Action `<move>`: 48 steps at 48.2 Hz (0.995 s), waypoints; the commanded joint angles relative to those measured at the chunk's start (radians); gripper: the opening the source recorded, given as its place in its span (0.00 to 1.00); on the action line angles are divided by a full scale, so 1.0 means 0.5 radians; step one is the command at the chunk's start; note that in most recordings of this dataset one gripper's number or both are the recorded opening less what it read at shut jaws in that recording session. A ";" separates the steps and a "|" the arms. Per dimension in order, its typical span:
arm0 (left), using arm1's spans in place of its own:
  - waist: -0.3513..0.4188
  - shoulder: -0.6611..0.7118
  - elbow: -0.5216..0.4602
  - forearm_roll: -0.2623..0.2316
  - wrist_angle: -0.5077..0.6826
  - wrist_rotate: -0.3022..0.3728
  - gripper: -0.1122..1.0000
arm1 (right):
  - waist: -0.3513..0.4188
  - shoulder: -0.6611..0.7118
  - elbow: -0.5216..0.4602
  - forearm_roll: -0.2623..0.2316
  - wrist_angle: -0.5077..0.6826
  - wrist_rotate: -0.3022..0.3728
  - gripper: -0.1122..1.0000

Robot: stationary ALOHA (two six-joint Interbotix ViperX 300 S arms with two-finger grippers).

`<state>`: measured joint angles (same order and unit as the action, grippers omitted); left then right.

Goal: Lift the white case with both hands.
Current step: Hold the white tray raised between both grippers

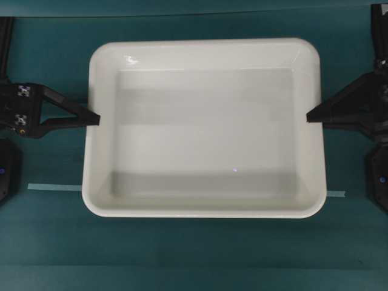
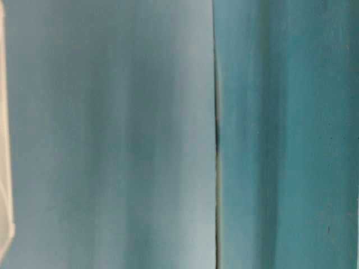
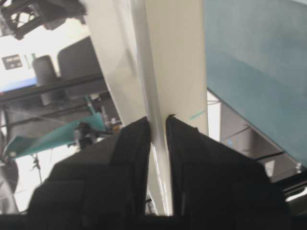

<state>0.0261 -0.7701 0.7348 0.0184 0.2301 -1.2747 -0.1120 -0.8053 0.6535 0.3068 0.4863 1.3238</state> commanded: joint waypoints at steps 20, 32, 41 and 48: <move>0.012 0.052 -0.190 0.006 0.000 0.012 0.17 | -0.015 0.104 -0.104 0.009 0.003 0.015 0.20; 0.012 0.052 -0.206 0.003 0.000 0.012 0.17 | -0.012 0.104 -0.114 0.009 0.006 0.015 0.20; 0.012 0.061 -0.209 0.006 -0.003 0.015 0.17 | -0.015 0.104 -0.107 0.009 0.006 0.012 0.20; 0.012 0.089 -0.202 0.003 -0.003 0.015 0.17 | -0.012 0.104 -0.080 0.009 -0.003 0.003 0.20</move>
<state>0.0399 -0.7716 0.6657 0.0199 0.2439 -1.2732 -0.1135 -0.8053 0.6305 0.3068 0.5077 1.3269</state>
